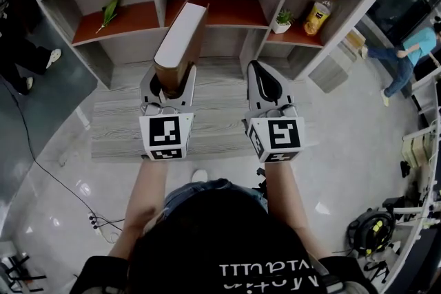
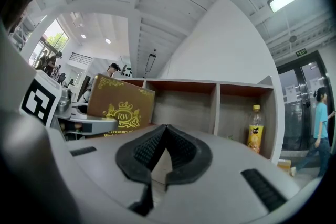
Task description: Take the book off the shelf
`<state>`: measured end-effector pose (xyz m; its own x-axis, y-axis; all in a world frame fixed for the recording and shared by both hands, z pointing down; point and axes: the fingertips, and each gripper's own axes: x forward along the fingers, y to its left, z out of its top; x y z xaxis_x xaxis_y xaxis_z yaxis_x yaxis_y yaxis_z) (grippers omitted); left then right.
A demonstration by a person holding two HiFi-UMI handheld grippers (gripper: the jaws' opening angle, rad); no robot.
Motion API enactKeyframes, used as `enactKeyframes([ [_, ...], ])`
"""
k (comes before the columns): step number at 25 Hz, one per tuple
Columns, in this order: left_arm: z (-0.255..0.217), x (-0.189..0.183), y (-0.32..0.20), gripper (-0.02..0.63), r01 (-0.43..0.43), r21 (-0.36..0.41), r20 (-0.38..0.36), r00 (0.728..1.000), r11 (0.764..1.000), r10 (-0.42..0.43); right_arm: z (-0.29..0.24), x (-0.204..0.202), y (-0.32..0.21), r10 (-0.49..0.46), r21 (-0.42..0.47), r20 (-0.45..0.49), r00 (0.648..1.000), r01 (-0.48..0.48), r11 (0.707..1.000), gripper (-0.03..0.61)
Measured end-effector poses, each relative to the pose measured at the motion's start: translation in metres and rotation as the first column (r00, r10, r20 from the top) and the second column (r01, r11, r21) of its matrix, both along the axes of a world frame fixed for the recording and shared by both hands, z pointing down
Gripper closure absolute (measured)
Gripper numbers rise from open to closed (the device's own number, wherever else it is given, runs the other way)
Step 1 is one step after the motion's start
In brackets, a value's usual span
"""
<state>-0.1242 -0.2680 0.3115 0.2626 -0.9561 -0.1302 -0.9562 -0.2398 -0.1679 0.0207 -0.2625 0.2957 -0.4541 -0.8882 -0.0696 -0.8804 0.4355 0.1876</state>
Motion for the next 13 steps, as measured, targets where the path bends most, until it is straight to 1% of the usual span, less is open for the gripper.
enactKeyframes([
  [13,-0.0022,0.0009,0.0005,0.383,0.001,0.021,0.012,1.000,1.000,-0.001,0.0018,-0.0026,-0.0018,-0.005,-0.001,0.004,1.000,0.005,1.000,0.563],
])
